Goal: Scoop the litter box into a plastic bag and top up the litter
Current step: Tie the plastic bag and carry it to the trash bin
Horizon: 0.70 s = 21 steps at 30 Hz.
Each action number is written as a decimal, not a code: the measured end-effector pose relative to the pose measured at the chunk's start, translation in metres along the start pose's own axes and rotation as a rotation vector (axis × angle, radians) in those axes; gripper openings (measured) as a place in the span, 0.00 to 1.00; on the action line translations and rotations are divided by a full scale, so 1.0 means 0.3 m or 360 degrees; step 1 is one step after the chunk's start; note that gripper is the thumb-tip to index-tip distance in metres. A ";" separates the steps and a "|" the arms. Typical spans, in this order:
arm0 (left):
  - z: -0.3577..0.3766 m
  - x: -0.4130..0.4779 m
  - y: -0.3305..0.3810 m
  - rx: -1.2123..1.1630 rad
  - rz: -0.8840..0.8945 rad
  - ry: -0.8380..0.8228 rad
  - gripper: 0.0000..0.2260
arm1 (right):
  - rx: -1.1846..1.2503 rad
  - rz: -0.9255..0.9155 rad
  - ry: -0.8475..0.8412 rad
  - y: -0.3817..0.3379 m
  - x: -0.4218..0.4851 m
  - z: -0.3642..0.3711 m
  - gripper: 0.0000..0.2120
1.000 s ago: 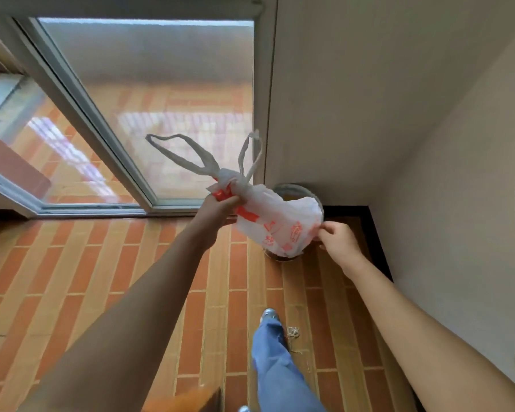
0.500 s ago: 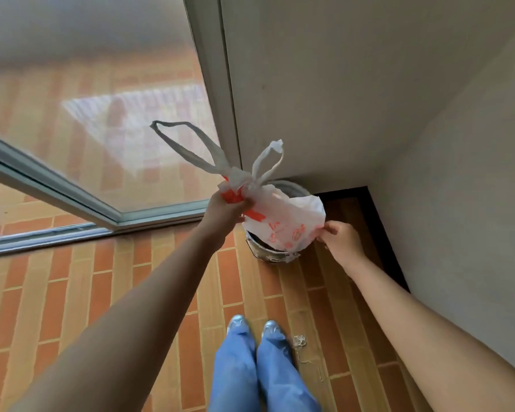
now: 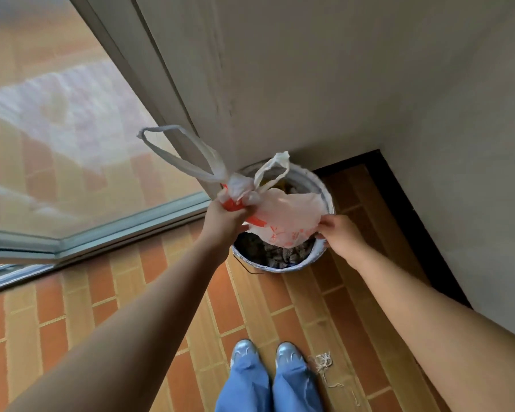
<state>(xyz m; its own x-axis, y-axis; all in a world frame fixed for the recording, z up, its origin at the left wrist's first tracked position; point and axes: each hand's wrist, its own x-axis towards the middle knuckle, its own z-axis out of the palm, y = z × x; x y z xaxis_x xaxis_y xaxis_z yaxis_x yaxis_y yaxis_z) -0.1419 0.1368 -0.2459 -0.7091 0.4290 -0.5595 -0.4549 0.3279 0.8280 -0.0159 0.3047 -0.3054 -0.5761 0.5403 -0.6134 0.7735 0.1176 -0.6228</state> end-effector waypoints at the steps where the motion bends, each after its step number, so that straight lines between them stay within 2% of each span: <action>1: 0.008 0.043 -0.041 -0.0004 -0.0016 0.0001 0.14 | -0.0010 0.0012 -0.0008 0.028 0.040 0.029 0.10; 5: 0.023 0.192 -0.195 0.0009 -0.0067 0.0033 0.16 | -0.0011 0.0077 -0.0053 0.134 0.179 0.141 0.12; 11: 0.021 0.306 -0.341 0.0050 -0.0180 0.0051 0.13 | 0.0027 0.0214 -0.0209 0.209 0.267 0.249 0.18; 18: 0.007 0.334 -0.304 0.0185 -0.0230 0.0056 0.07 | 0.0085 0.0176 -0.0205 0.161 0.260 0.227 0.18; 21: -0.010 0.312 -0.272 0.0282 -0.0241 0.0056 0.12 | 0.0081 0.0154 -0.0184 0.129 0.231 0.198 0.19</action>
<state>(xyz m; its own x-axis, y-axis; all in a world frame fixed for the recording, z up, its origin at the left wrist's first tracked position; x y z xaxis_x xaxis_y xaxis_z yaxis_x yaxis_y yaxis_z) -0.1727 0.1477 -0.3657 -0.6596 0.3351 -0.6728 -0.4581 0.5305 0.7133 -0.0417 0.2971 -0.4009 -0.5281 0.4473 -0.7218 0.8142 0.0253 -0.5800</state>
